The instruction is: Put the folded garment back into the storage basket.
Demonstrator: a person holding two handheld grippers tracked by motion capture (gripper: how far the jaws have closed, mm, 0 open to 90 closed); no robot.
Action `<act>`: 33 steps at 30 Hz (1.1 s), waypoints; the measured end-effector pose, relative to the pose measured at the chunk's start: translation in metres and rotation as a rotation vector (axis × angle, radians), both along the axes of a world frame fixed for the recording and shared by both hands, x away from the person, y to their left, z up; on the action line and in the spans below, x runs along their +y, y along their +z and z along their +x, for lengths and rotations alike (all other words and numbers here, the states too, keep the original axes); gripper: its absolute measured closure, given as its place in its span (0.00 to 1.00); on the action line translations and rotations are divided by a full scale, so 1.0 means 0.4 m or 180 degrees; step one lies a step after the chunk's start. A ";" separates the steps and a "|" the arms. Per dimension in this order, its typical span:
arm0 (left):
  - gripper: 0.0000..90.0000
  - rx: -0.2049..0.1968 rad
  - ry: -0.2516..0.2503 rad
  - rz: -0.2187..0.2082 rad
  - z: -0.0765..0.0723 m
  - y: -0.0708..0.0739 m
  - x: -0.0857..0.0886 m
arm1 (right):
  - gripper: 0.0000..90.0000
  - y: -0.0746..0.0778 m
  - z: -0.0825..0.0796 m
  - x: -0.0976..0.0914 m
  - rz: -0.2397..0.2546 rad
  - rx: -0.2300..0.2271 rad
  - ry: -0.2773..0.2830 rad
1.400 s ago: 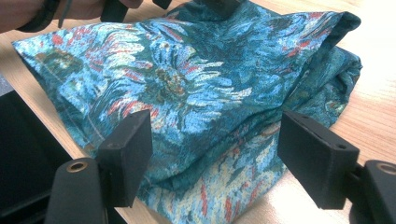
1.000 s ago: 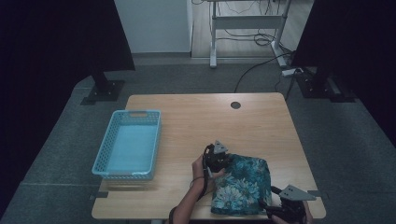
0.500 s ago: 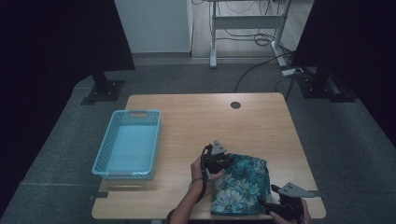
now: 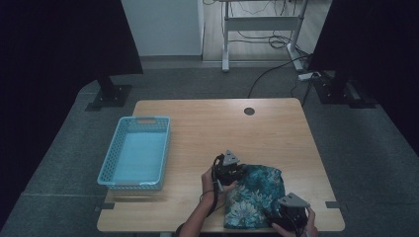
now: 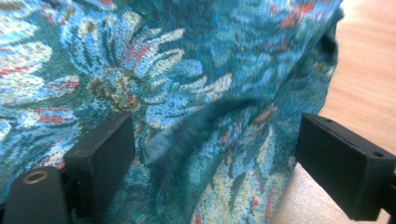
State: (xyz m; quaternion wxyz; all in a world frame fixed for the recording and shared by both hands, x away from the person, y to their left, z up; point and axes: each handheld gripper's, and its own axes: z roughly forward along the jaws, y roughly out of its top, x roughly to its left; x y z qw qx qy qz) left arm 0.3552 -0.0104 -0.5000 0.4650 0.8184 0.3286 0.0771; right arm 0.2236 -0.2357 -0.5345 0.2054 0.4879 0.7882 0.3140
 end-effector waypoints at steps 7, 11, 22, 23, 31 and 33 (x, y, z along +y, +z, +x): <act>0.90 -0.0013 0.0007 0.0015 -0.004 0.003 0.003 | 0.12 -0.004 0.004 -0.011 0.0160 0.0153 -0.0134; 0.90 -0.0011 0.0009 0.0019 -0.006 0.003 0.006 | 0.21 0.002 0.004 -0.007 0.0158 0.0189 -0.0091; 0.90 0.0018 0.0011 0.0004 -0.006 -0.003 0.014 | 0.69 0.015 -0.002 0.000 0.0255 0.0197 0.0174; 0.90 0.0024 0.0011 -0.0002 -0.006 -0.004 0.015 | 0.75 0.016 -0.002 0.000 0.0295 0.0223 0.0216; 0.90 0.0028 -0.0012 0.0013 -0.006 -0.009 0.016 | 0.91 0.011 0.011 -0.024 0.0657 0.0403 0.0312; 0.90 0.0041 -0.0009 0.0000 -0.006 -0.010 0.016 | 0.92 0.004 0.017 -0.041 0.0872 0.0468 0.0310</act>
